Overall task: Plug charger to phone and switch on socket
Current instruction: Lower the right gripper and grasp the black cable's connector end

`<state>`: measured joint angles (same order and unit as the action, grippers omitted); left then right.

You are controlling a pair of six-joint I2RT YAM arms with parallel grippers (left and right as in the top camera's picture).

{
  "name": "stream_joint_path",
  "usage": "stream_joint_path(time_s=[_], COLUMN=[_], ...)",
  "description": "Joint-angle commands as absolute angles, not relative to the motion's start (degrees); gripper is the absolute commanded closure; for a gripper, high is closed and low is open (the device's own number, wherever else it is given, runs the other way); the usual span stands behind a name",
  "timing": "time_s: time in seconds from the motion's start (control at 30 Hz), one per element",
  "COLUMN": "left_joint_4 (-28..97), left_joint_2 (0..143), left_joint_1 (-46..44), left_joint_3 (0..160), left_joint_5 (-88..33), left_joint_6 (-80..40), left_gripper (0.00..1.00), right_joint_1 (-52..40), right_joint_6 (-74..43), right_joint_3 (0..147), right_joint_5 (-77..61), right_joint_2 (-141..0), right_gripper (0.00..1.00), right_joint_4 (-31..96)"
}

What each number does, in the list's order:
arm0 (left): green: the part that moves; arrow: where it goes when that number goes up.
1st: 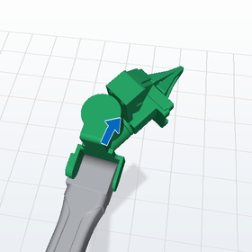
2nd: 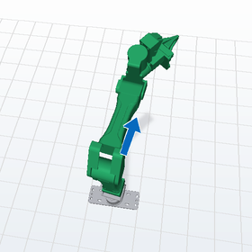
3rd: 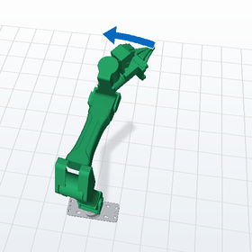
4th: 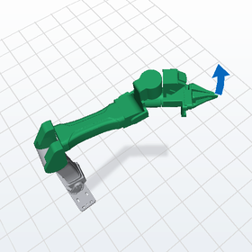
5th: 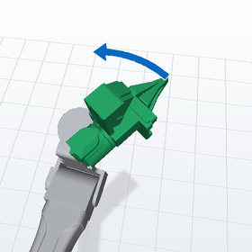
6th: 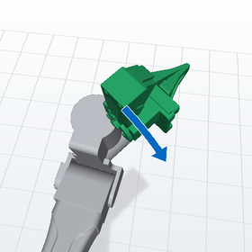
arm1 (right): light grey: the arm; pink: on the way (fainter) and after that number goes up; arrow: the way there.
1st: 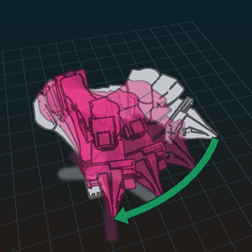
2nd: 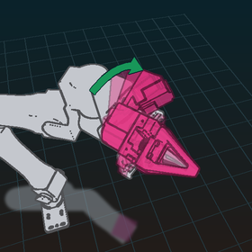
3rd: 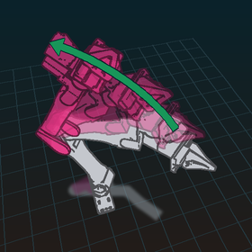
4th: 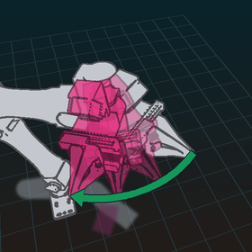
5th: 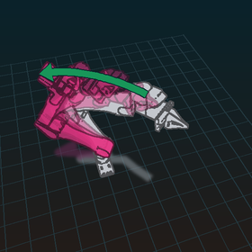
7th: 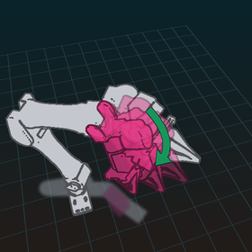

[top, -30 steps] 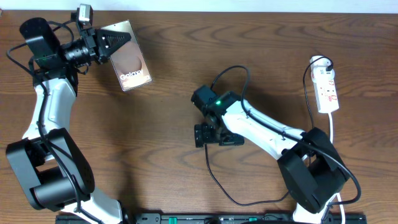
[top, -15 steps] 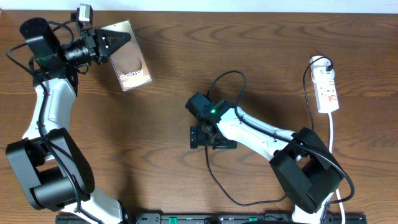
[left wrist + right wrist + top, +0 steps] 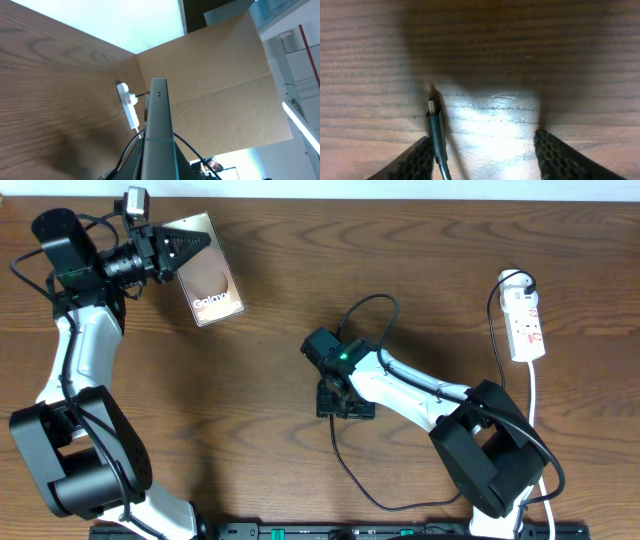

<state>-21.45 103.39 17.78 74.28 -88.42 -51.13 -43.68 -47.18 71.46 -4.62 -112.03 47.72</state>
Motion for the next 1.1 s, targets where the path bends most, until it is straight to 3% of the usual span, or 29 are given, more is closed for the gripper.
stream_joint_path(time_s=[0.0, 0.23, 0.43, 0.77, 1.07], left_joint_4=[-22.0, -22.0, -22.0, -22.0, -22.0], left_joint_2=[103.0, 103.0, 103.0, 103.0, 103.0], left_joint_1=[18.0, 18.0, 18.0, 18.0, 18.0], left_joint_3=[75.0, 75.0, 75.0, 75.0, 75.0], left_joint_5=[-90.0, -90.0, -90.0, -90.0, -90.0], left_joint_6=[-50.8, -50.8, -50.8, -50.8, -50.8], left_gripper=[0.92, 0.93, 0.93, 0.93, 0.92], right_joint_1=[-43.4, -43.4, -43.4, -43.4, -43.4], right_joint_6=[-47.3, -47.4, -47.4, -47.6, -47.5], right_joint_3=[71.1, 71.1, 71.1, 71.1, 71.1], right_joint_5=[-5.1, -5.0, -5.0, -4.8, -6.4], right_joint_2=[-113.6, -113.6, -113.6, -113.6, -113.6], right_gripper=[0.49, 0.58, 0.78, 0.93, 0.99], right_joint_4=[47.0, 45.5, 45.4, 45.5, 47.0])
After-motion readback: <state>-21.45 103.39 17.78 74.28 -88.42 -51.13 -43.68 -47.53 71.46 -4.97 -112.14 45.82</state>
